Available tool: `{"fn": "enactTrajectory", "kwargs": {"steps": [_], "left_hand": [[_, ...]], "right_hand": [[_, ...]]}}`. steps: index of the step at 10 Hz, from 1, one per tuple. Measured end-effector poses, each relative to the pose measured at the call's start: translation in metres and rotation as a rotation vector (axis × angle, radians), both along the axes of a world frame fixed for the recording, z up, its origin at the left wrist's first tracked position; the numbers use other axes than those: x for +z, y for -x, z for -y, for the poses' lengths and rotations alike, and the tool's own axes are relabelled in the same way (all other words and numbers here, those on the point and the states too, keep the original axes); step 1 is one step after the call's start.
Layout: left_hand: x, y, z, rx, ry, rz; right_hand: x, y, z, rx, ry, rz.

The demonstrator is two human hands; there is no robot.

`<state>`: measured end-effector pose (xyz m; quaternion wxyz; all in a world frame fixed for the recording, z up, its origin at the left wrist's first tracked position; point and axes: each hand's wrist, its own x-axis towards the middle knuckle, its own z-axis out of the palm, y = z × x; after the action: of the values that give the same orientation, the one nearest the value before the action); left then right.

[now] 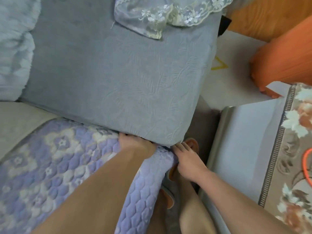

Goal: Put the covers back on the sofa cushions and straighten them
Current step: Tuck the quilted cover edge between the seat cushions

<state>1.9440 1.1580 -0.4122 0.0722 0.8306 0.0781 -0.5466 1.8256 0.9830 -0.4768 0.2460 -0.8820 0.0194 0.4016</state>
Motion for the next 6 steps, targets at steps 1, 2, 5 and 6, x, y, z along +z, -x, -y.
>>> {"fn": "enactTrajectory", "kwargs": {"steps": [1,2,5,6], "left_hand": [[0.008,0.030,-0.015,-0.193,0.028,0.317],[0.042,0.043,-0.005,1.065,0.416,0.281],[-0.006,0.022,0.030,2.069,0.979,-0.013],[-0.002,0.032,0.037,2.055,1.018,0.109]], "right_hand": [[0.023,-0.012,-0.006,-0.925,-0.285,-0.142],[0.025,-0.033,0.001,-1.612,-0.647,-0.393],[-0.005,-0.080,-0.010,-1.879,-0.830,-0.471],[0.002,-0.080,-0.011,-1.872,-0.872,-0.424]]}}
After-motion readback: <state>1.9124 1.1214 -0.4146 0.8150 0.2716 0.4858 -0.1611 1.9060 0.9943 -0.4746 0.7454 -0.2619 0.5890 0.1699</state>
